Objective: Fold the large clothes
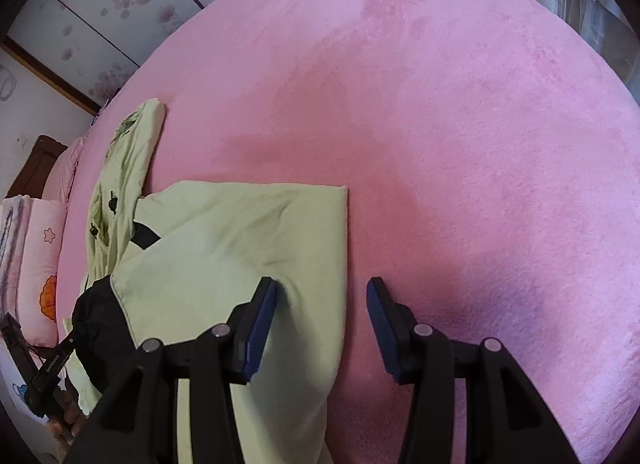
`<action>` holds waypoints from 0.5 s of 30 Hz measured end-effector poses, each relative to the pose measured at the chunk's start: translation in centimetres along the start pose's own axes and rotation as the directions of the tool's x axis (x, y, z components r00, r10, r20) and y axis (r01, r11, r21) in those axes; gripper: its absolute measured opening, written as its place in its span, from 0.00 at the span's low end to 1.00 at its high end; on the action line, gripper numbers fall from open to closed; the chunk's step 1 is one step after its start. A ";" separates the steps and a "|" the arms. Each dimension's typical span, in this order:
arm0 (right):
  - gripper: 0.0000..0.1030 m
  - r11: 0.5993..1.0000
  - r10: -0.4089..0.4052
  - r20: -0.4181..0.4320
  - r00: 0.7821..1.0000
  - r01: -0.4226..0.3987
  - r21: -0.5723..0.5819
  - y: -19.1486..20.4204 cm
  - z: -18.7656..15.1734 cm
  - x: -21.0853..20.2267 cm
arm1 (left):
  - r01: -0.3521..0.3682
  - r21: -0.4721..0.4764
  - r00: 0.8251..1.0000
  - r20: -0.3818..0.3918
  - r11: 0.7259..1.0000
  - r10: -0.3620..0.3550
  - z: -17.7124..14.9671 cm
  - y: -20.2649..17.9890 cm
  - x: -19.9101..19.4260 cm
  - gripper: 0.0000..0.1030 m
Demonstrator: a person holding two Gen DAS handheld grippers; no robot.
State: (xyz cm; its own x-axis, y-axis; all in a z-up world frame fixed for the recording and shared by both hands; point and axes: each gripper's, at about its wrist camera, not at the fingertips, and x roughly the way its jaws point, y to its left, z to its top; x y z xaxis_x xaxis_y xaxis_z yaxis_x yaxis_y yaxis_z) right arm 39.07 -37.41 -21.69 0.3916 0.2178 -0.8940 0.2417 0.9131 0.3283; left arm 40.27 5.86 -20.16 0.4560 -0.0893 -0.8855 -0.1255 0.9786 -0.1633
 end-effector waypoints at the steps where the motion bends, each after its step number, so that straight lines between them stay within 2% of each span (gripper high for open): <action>1: 0.43 0.999 -0.022 0.008 1.000 0.022 -0.034 0.5 -0.1 0.2 | -0.010 0.007 1.000 -0.011 1.000 0.010 -0.3 0.2 0.5 0.21; 2: 0.31 0.995 -0.062 0.028 0.998 0.064 -0.075 1.1 -0.2 0.2 | -0.013 0.011 1.000 -0.011 1.000 0.013 -0.5 0.2 0.7 0.21; 3: 0.00 0.979 -0.140 0.051 0.989 0.146 -0.139 1.9 -0.4 0.4 | -0.015 0.014 1.000 -0.004 1.000 0.015 -0.7 0.1 0.8 0.21; 5: 0.02 0.965 -0.187 0.056 0.981 0.194 -0.175 2.2 -0.5 1.0 | -0.025 0.023 1.000 -0.002 0.999 0.025 -1.0 0.0 1.0 0.23; 8: 0.02 0.964 -0.206 0.049 0.977 0.211 -0.159 2.1 -0.4 0.6 | -0.048 0.053 0.999 -0.011 0.997 0.049 -1.1 -0.3 0.9 0.26; 10: 0.09 0.968 -0.200 0.062 0.978 0.207 -0.143 2.1 -0.6 -1.1 | -0.068 0.081 0.997 -0.027 0.994 0.071 -1.3 -0.5 0.1 0.32; 13: 0.10 0.974 -0.144 0.118 0.983 0.162 -0.158 2.4 -1.9 -4.8 | -0.107 0.121 0.994 0.005 0.987 0.107 -1.6 -0.7 -2.3 0.40; 15: 0.10 0.973 -0.108 0.156 0.982 0.137 -0.188 2.9 -3.3 -6.9 | -0.118 0.123 0.992 0.055 0.985 0.112 -1.9 -0.7 -4.3 0.54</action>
State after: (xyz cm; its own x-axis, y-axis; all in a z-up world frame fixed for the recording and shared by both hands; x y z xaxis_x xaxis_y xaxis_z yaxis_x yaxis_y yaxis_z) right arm 34.12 -35.13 -15.57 0.4970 0.0615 -0.8656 0.1215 0.9827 0.1395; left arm 36.67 5.16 -17.05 0.4867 0.0315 -0.8730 -0.0696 0.9976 -0.0028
